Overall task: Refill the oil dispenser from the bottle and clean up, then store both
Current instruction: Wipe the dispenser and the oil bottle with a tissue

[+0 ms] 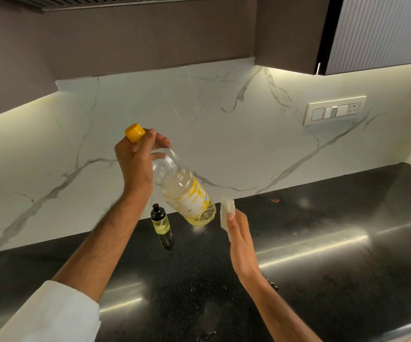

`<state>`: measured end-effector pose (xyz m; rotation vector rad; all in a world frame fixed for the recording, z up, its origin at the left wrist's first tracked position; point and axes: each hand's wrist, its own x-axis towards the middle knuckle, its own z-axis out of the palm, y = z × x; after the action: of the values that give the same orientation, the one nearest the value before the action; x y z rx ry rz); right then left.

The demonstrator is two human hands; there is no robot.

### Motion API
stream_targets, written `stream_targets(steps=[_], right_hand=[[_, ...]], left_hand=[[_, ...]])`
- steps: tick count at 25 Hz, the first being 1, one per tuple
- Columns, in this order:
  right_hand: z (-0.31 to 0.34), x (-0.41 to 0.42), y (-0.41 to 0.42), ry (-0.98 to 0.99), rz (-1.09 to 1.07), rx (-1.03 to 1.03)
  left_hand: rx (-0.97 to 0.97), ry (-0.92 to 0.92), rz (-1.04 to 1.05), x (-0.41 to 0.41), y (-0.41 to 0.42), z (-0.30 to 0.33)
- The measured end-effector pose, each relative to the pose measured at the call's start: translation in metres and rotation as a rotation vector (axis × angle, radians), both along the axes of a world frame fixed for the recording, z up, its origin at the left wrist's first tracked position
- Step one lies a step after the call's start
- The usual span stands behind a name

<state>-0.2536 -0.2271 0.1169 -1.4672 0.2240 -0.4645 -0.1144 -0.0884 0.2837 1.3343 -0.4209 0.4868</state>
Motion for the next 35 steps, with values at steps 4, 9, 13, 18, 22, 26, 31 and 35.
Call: stream_targets(steps=[4, 9, 13, 18, 22, 26, 31, 35], right_hand=[[0.011, 0.01, 0.023, -0.122, 0.071, -0.368], [-0.014, 0.006, 0.051, -0.038, -0.025, -0.593], [-0.009, 0.019, 0.074, 0.003, 0.16, 0.072], [0.019, 0.036, 0.05, -0.043, 0.267, 0.943], [0.024, 0.036, 0.02, -0.062, 0.347, 0.921], [0.028, 0.037, 0.01, -0.101, 0.371, 0.837], [0.006, 0.029, 0.034, -0.057, 0.339, 0.809], [-0.001, 0.028, 0.027, 0.018, 0.37, 0.871]], left_hand=[[-0.076, 0.054, 0.011, -0.005, -0.008, 0.003], [-0.149, 0.083, 0.074, -0.004, -0.002, 0.0], [-0.156, 0.056, 0.127, -0.004, -0.003, -0.006], [-0.178, 0.024, 0.111, 0.001, 0.009, -0.008], [-0.143, 0.007, -0.007, 0.001, 0.019, -0.003], [-0.098, -0.046, -0.026, 0.001, 0.024, -0.002], [-0.092, -0.074, 0.011, 0.0, 0.023, -0.011], [-0.046, -0.069, -0.219, 0.003, 0.032, -0.018]])
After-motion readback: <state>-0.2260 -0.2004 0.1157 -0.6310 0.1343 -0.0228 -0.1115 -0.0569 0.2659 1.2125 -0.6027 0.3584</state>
